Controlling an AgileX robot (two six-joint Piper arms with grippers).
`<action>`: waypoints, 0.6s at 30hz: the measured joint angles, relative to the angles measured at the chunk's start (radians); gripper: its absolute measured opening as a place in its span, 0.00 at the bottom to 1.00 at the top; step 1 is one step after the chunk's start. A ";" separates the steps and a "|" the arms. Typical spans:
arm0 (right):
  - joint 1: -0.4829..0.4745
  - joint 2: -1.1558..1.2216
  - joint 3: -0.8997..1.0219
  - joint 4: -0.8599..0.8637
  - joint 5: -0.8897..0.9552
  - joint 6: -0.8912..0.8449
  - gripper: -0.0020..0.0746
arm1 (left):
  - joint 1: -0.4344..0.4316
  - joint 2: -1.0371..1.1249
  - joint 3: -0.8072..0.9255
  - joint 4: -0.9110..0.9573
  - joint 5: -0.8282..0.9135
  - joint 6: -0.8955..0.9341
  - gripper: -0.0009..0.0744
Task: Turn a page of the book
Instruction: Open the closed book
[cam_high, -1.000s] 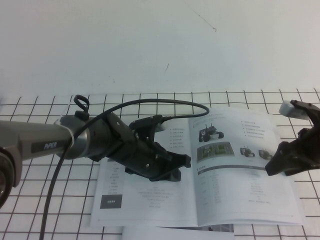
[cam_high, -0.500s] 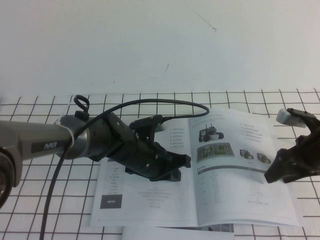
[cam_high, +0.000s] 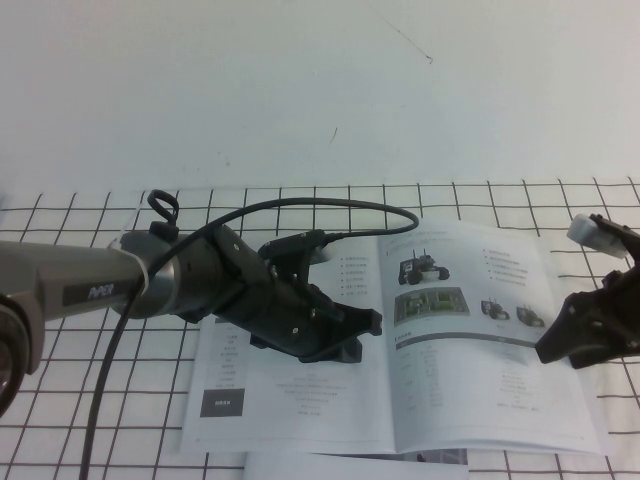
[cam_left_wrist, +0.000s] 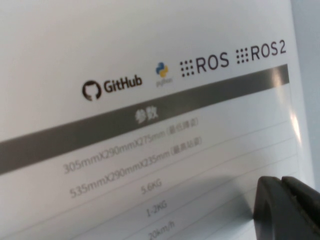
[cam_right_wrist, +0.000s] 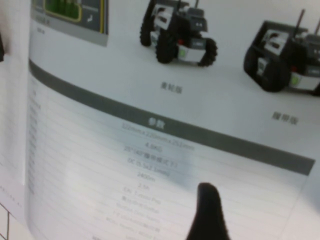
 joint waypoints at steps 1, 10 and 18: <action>-0.005 0.003 0.000 0.002 0.005 0.001 0.66 | 0.000 0.000 0.000 0.000 0.000 0.000 0.01; -0.018 0.007 0.000 0.006 0.019 0.005 0.66 | 0.000 0.000 0.000 0.000 0.000 0.000 0.01; -0.023 0.012 0.003 0.089 0.042 -0.074 0.66 | 0.000 0.000 0.000 0.000 0.000 0.000 0.01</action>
